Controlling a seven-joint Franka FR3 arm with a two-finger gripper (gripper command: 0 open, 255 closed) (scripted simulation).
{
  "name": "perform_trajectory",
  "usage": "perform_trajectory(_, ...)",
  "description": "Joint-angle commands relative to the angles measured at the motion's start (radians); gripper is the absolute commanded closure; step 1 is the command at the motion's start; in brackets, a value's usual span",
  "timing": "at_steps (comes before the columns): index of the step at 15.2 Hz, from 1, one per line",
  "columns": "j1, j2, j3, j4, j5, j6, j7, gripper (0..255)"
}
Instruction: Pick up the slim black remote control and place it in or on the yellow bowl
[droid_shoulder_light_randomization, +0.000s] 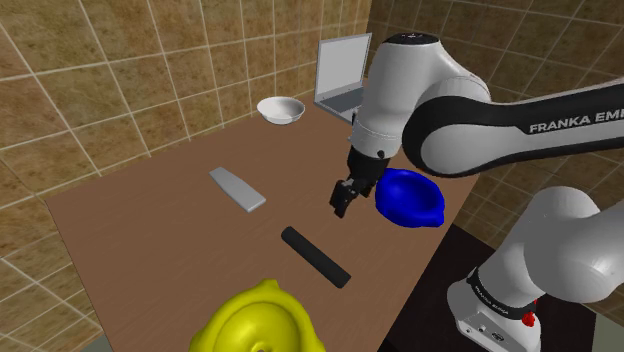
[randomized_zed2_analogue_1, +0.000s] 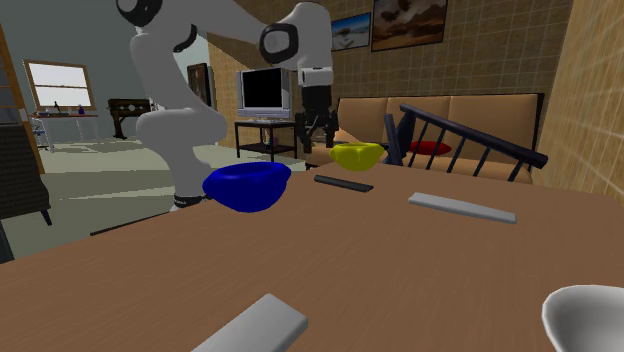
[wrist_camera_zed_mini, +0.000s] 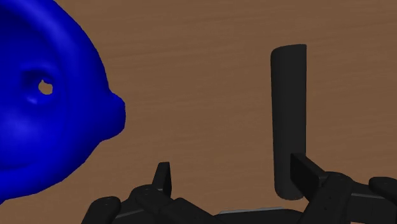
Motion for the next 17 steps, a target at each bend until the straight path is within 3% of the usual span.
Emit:
perform_trajectory(1,0.013,0.056,0.035,0.000,0.024,0.051,0.037,0)
perform_trajectory(8,0.043,0.253,0.146,0.040,0.068,0.198,0.158,0)
perform_trajectory(17,0.037,0.338,0.173,0.000,0.051,0.321,0.175,0)
